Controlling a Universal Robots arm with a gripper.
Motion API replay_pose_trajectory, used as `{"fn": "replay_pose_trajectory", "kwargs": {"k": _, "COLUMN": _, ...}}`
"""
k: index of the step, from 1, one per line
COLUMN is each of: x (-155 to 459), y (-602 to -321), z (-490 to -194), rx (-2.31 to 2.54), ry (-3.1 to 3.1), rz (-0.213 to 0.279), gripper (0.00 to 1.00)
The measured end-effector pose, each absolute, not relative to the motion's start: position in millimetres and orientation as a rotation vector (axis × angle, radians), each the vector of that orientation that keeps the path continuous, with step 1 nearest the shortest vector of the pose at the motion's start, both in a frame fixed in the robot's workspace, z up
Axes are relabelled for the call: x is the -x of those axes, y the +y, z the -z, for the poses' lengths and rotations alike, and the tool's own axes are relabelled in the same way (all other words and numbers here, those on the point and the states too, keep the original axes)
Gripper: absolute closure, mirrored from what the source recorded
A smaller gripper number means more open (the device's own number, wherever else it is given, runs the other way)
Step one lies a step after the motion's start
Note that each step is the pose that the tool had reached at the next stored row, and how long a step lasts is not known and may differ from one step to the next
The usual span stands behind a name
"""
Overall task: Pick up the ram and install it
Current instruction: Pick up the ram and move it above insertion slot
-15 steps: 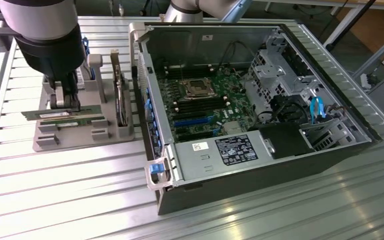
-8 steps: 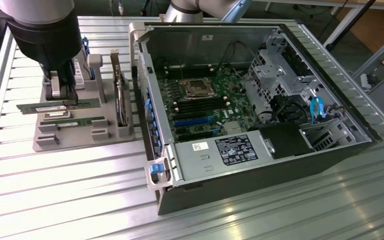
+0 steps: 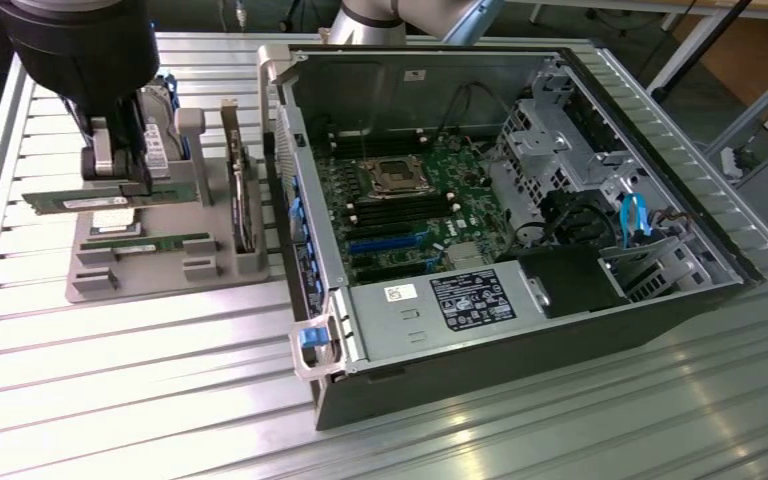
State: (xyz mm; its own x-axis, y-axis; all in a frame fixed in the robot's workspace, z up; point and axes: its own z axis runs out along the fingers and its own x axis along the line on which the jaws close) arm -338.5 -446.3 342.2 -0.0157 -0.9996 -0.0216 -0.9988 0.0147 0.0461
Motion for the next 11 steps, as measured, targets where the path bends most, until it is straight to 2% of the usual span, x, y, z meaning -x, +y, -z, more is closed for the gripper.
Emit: {"fn": "replay_pose_trajectory", "kwargs": {"k": 11, "x": 337.4, "y": -446.3, "z": -357.9, "rx": -2.192, "ry": -2.226, "rz": 0.076, "gripper": 0.89}}
